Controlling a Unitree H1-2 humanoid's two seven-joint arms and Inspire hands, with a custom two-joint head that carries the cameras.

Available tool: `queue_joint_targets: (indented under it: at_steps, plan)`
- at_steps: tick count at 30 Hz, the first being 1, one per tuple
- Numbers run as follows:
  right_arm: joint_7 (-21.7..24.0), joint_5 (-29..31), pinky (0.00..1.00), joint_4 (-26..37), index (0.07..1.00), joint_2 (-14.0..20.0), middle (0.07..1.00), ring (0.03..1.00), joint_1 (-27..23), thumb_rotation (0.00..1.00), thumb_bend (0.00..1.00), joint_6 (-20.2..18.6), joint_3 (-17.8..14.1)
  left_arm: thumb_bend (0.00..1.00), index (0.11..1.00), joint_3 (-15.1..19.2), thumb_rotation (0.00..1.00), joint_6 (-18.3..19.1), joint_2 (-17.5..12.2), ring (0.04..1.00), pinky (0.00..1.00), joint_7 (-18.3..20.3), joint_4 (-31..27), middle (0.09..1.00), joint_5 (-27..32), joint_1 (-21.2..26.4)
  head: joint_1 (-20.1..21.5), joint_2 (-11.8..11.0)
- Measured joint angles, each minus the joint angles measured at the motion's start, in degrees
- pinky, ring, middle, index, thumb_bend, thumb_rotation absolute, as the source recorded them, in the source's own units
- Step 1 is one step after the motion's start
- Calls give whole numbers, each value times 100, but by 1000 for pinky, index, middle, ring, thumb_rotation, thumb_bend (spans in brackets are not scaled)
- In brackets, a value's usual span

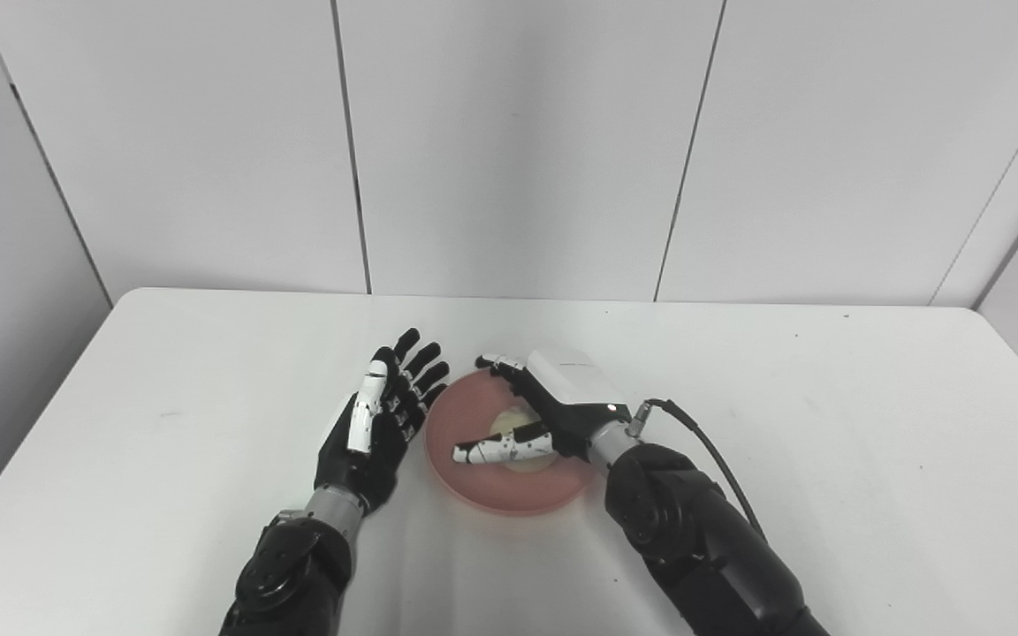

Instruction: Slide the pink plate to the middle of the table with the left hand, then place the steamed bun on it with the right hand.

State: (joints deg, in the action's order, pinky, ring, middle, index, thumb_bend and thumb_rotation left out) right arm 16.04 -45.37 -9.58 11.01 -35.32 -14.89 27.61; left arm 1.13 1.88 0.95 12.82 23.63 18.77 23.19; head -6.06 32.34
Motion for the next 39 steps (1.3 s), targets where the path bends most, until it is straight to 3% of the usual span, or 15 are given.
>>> queue_joint_targets:
  at_steps: [8, 12, 16, 18, 22, 28, 31, 35, 39]
  plan:
    - [306, 16, 622, 405, 911, 86, 896, 803, 10, 1000, 814, 0, -113, 436, 971, -7, 1000, 0, 18, 931, 939, 5, 84, 950, 3, 59, -9, -18]
    - [245, 204, 613, 671, 912, 78, 885, 798, 50, 1000, 798, 22, -312, 438, 964, -7, 1000, 0, 25, 934, 946, 9, 116, 949, 3, 80, -17, -35]
    - [-132, 580, 662, 699, 921, 58, 890, 821, 145, 1000, 797, 351, -629, 439, 959, -7, 1000, 0, 28, 932, 942, 9, 122, 944, 3, 86, -18, -35]
    - [-460, 712, 664, 674, 923, 53, 894, 819, 254, 1000, 763, 640, -807, 438, 964, -7, 1000, 0, 31, 930, 938, 9, 124, 944, 3, 88, -18, -35]
    - [-1257, 876, 763, 569, 942, 58, 923, 872, 522, 1000, 692, 1224, -1138, 442, 967, -7, 1000, 0, 27, 932, 940, 9, 124, 948, 2, 86, 0, -35]
    - [-1984, 1284, 868, 422, 980, 46, 970, 940, 684, 1000, 580, 1894, -1630, 443, 968, -7, 1000, 0, 23, 930, 942, 9, 119, 949, 2, 85, 44, -53]
    - [-2258, 1674, 932, 379, 993, -56, 989, 971, 686, 1000, 551, 2151, -1970, 447, 968, -7, 1000, 0, 21, 936, 945, 10, 118, 953, 2, 81, 44, -53]
    - [-2236, 2624, 994, 387, 1000, -372, 1000, 999, 796, 1000, 641, 2086, -2437, 452, 971, -35, 1000, 0, 0, 938, 942, 10, 102, 954, -7, 70, 53, -62]
    - [-1900, 3898, 1000, 345, 1000, -700, 1000, 1000, 995, 1000, 506, 1659, -2922, 438, 963, -52, 1000, 0, 1, 936, 940, 9, 33, 955, -41, 18, 70, -62]
